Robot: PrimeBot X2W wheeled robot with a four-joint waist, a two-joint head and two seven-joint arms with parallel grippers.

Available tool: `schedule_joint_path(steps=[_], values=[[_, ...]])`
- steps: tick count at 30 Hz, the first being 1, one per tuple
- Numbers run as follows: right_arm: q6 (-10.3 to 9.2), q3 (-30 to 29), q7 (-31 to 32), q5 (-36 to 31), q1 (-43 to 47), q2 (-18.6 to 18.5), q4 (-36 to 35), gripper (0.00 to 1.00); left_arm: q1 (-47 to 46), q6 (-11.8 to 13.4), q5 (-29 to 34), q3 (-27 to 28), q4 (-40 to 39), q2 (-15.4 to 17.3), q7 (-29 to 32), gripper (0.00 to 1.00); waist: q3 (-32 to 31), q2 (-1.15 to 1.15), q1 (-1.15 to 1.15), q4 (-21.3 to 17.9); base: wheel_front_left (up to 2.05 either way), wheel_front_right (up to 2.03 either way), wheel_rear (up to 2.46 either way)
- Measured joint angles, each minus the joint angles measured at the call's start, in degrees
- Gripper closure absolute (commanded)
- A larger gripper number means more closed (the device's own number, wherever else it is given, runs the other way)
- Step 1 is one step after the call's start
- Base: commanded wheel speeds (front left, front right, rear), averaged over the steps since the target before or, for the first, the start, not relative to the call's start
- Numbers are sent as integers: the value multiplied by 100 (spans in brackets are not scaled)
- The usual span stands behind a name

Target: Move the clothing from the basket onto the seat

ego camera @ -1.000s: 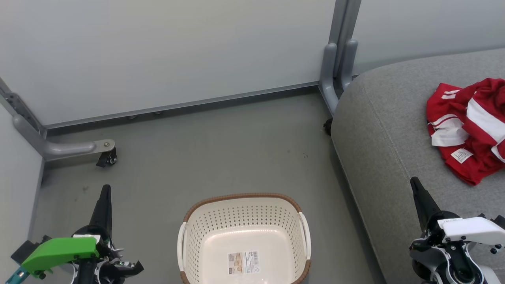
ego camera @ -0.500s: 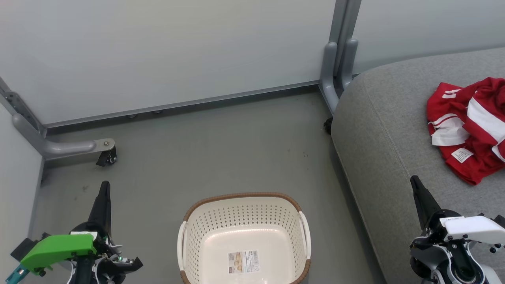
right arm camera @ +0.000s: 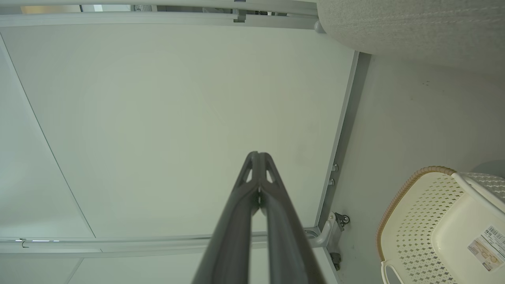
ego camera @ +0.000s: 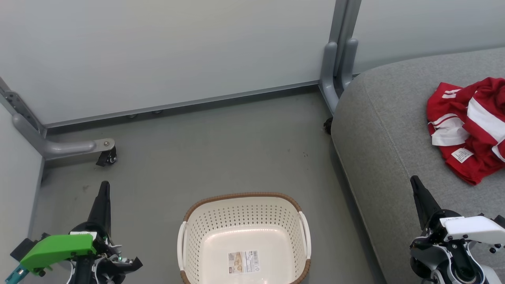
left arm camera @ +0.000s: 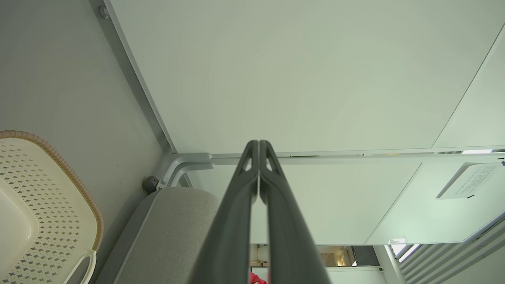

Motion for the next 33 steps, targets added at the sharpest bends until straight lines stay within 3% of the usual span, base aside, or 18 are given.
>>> schedule_joint_path(steps=[33], values=[[0, -55, 47, -46, -2, 42, 3, 100, -1, -2, 49, 55, 2, -48, 49, 100, 0, 0, 0, 0, 0, 0, 0]])
